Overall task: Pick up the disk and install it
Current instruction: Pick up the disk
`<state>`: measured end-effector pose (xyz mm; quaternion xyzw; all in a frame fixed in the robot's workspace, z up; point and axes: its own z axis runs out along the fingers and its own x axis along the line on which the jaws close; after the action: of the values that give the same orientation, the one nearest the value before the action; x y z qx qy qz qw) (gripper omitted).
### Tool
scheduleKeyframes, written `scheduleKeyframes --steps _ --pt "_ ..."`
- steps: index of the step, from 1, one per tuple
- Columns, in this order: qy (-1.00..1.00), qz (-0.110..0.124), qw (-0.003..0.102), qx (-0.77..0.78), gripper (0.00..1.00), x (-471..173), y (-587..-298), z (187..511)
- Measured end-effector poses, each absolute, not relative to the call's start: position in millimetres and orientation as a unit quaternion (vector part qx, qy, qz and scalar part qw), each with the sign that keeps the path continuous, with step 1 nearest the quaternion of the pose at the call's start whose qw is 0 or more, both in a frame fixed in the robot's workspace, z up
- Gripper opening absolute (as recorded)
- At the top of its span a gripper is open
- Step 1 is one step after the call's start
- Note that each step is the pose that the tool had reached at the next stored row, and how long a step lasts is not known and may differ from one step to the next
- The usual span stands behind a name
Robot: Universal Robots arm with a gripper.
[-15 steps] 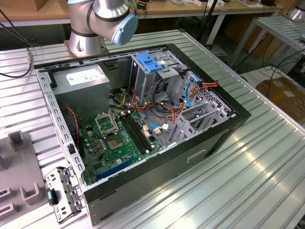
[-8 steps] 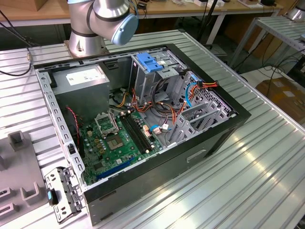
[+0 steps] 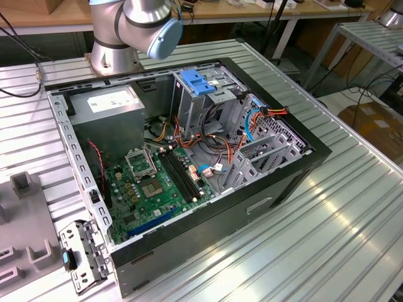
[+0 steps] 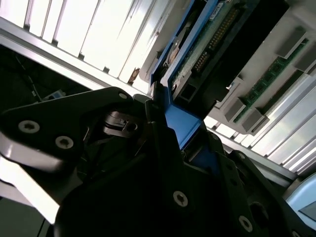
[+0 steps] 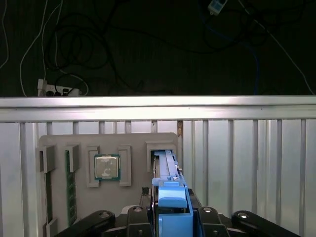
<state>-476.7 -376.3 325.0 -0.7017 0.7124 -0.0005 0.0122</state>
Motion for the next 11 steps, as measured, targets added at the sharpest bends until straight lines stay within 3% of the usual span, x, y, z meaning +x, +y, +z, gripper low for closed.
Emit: scheduleKeyframes --steps 11 --pt "0.712 -0.001 0.012 -0.702 0.37 -477 -376 345"
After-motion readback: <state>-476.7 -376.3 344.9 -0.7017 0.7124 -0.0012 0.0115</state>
